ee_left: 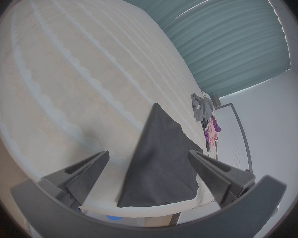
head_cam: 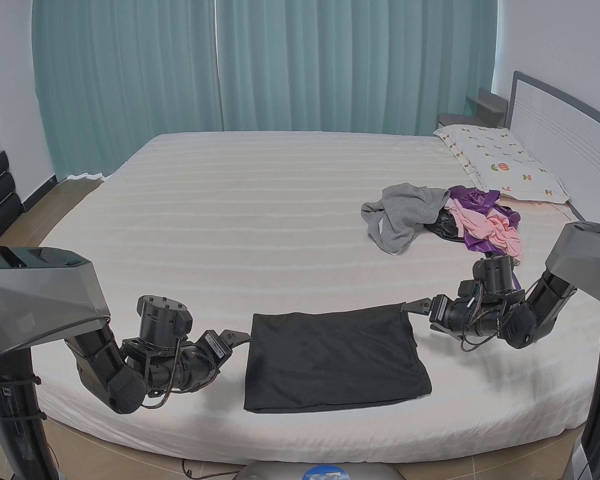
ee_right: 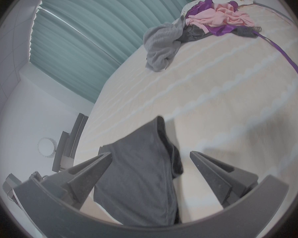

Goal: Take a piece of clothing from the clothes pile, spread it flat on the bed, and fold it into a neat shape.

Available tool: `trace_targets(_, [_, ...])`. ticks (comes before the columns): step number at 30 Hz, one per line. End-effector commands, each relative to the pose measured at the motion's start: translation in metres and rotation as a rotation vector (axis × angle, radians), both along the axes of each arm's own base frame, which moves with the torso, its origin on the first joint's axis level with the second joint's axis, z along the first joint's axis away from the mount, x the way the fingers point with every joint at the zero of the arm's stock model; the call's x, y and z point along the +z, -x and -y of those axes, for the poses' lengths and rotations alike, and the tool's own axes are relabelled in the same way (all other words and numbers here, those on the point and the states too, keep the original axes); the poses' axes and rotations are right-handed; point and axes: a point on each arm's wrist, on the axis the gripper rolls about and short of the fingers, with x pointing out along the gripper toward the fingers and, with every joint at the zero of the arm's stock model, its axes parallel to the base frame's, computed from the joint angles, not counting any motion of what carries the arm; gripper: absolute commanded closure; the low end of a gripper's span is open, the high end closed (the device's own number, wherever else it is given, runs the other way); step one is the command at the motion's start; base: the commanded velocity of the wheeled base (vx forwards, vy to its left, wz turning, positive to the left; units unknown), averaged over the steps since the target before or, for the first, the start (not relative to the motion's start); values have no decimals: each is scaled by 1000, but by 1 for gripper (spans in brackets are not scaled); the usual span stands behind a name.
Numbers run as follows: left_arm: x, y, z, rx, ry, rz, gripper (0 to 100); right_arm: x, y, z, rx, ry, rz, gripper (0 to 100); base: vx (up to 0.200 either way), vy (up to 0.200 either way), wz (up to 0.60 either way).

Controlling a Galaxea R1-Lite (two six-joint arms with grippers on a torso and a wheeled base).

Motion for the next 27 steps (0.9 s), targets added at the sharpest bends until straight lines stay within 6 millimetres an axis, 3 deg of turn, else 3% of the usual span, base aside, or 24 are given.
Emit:
trace_targets(1, [-1, -10, 5, 0, 7, 21, 0, -12, -21, -7, -13, -9, 13, 0, 0, 0, 0])
trace_targets(9, [-2, -33, 11, 12, 25, 71, 0, -11, -38, -28, -1, -59, 42, 0, 0, 0, 0])
trace_targets(27, [-15, -35, 18, 92, -37, 117, 0, -15, -38, -40, 66, -95, 32, 0, 0, 0, 0])
